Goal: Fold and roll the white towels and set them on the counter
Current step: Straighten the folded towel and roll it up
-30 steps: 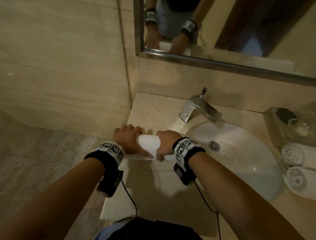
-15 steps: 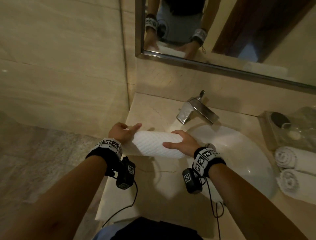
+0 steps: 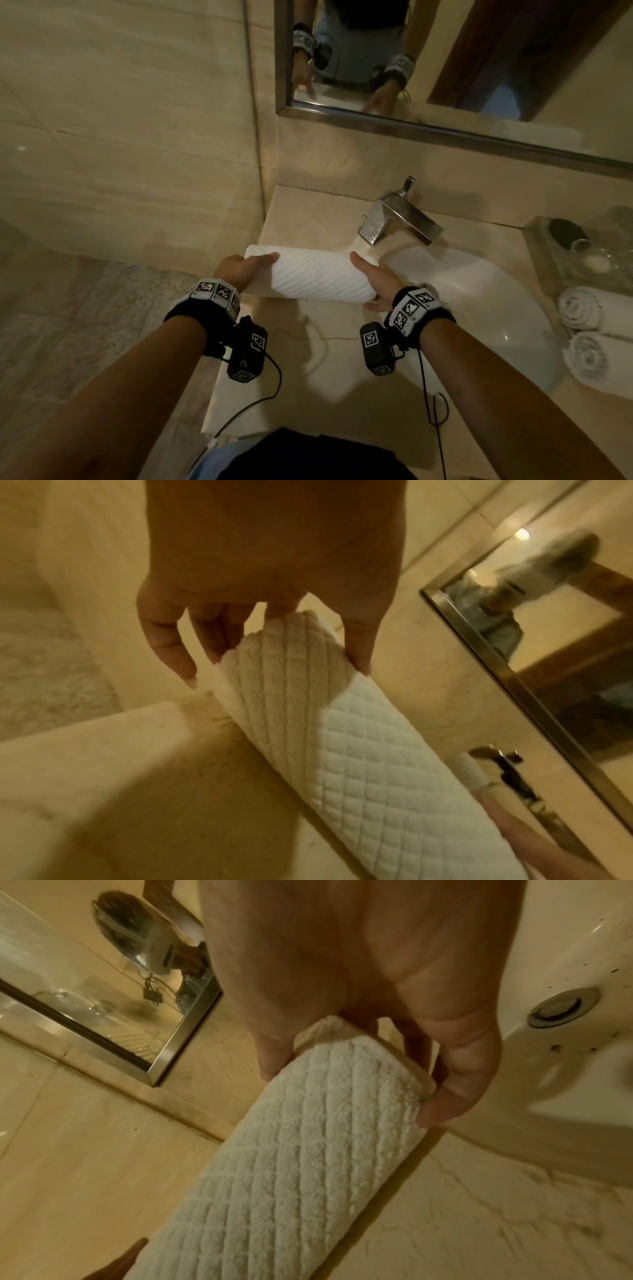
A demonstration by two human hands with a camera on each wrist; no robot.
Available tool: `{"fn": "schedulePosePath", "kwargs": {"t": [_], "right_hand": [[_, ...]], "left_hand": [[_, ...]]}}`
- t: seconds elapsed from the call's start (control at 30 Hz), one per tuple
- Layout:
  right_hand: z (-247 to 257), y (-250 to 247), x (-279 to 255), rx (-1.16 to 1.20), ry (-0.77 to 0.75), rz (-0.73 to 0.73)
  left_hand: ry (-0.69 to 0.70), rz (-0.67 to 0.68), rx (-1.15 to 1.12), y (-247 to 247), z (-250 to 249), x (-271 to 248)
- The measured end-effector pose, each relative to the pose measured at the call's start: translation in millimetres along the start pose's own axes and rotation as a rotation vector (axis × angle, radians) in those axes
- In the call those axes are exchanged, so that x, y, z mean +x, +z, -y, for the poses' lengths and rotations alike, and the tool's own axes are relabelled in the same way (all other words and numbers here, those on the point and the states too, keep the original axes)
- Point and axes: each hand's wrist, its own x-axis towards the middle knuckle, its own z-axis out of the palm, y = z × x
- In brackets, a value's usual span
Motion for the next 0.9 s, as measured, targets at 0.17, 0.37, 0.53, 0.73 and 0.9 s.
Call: {"fn": "schedulePosePath", "kwargs": {"t": [0.17,0.37,0.53,0.73,0.9], "right_hand": [[-1,-5,5,0.07,0.055,0.017],[2,-2,6,0.239,0.119,0.125],[1,7,12,0.376,0.139,0.092],[9,17,23,0.458,0.124,-0.02],[36,31,26,0.485,0.032,-0.093]], "left_hand": [[-0.071,-0.006,0.02,5,-6,2],[-0.183,0.197,-0.258,10,-9,24],[-0.229,0.261,-0.343,8,-12,21],[-0.256,0.097,-0.476,13,-28,39],[-0.211,-0.07,-0.54,13,-43,63]]}}
